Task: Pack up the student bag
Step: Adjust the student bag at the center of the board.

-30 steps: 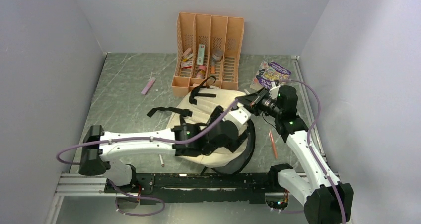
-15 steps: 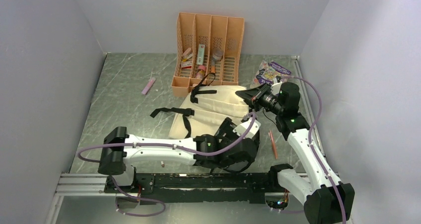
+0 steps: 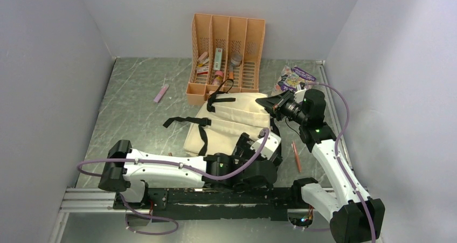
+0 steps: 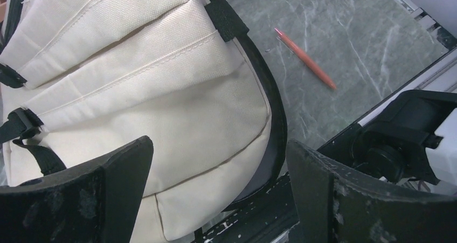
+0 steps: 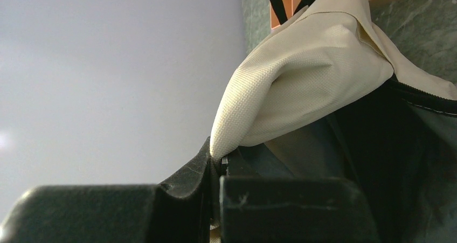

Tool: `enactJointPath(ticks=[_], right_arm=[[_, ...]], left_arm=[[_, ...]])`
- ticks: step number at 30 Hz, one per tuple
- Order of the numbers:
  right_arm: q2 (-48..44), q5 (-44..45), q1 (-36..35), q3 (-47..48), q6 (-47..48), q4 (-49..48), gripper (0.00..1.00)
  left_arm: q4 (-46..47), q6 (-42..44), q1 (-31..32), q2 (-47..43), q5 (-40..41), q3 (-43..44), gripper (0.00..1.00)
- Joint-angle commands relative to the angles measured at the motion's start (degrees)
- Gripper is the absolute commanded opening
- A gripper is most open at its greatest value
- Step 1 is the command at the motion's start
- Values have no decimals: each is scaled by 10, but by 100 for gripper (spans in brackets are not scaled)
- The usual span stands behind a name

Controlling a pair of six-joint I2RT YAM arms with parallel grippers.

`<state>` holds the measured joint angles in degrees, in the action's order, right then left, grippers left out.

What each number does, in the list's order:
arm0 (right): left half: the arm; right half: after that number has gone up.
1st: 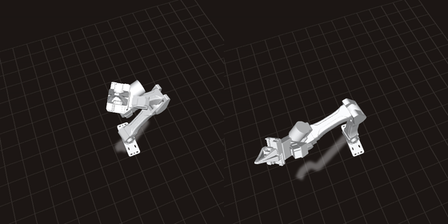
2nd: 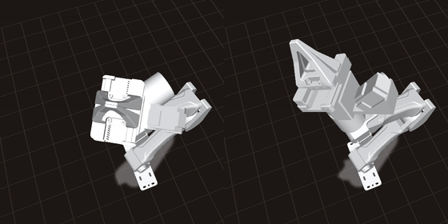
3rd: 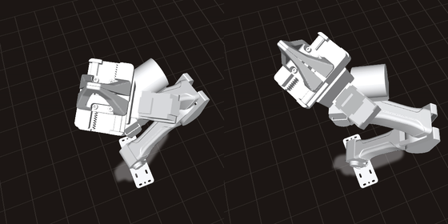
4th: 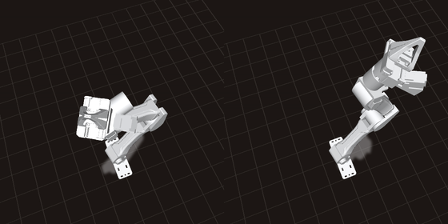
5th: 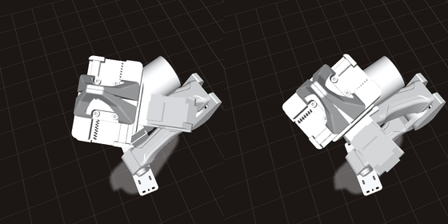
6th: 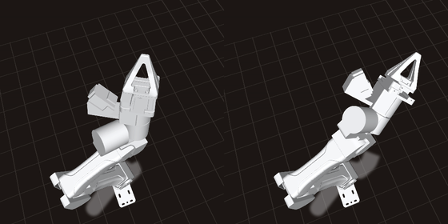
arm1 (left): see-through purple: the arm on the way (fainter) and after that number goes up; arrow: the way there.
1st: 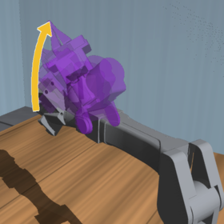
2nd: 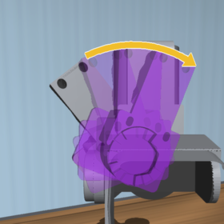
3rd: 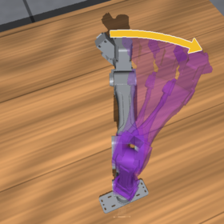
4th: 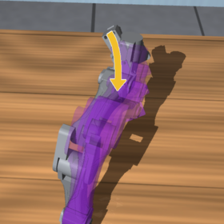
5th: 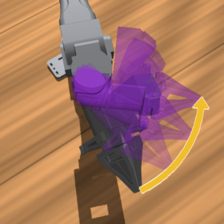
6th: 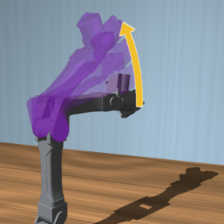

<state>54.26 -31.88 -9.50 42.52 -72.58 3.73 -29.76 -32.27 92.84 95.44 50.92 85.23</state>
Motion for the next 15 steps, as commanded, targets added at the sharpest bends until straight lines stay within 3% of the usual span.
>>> enactJointPath(ticks=[1, 12, 15], right_arm=[[-10, 11, 1, 26, 1, -54, 0], [-21, 11, 1, 34, 7, -40, 0], [-24, 12, 1, 34, 8, -39, 0]], left_arm=[[3, -8, 4, 37, 16, 19, 97], [-30, 10, 4, 145, 66, 73, 97], [-71, -6, 4, 167, 99, 89, 92]])
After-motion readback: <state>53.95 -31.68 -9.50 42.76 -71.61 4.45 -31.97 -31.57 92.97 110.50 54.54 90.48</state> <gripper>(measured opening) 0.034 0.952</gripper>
